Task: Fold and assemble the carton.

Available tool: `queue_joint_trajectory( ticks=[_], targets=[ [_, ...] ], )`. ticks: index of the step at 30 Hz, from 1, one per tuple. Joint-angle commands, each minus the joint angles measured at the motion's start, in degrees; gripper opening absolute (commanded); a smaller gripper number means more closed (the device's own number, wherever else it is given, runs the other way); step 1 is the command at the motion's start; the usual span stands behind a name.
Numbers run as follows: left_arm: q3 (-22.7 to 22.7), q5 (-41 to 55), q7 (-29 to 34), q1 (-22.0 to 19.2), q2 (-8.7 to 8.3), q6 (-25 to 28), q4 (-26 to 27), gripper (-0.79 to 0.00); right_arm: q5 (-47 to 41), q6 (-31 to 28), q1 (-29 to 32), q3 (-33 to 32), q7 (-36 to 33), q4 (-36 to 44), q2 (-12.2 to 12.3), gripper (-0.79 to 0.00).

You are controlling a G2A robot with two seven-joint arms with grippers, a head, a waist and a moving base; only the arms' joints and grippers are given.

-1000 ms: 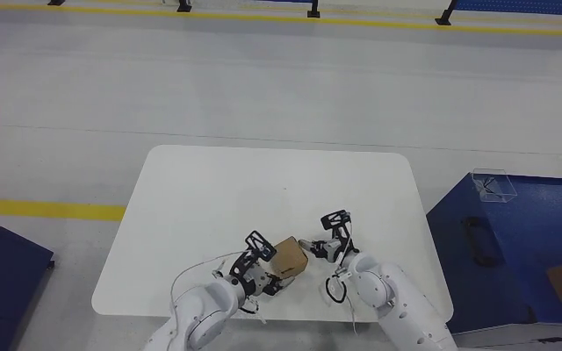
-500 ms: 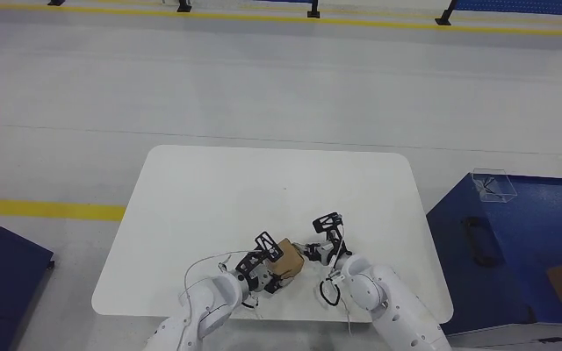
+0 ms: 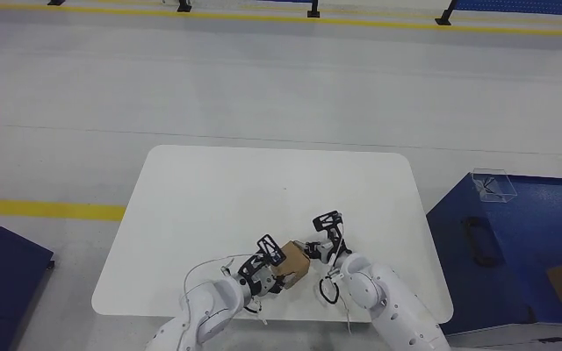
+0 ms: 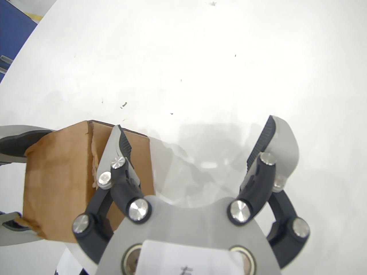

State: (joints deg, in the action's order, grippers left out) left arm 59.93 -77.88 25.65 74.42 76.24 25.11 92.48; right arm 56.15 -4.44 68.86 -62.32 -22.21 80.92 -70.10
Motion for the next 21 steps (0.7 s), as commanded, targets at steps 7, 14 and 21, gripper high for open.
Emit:
queue_joint_trajectory(
  ticks=[7,14,21],
  targets=[
    [0.71,6.63,-0.31,0.86,0.03,-1.54,1.92,-0.785,-3.84,0.75,0.53,-5.05,3.37,1.12,0.32,0.000],
    [3.02,35.98,2.09,-0.84,1.25,-5.72,-1.91,-0.785,-11.68,-1.90,4.18,-13.11,6.96,5.44,1.18,0.000],
    [2.38,53.29,8.69,-7.66,2.64,-13.81,-14.15,-0.003,-14.09,-2.98,5.91,-14.96,5.87,6.89,1.43,0.000]
  ],
)
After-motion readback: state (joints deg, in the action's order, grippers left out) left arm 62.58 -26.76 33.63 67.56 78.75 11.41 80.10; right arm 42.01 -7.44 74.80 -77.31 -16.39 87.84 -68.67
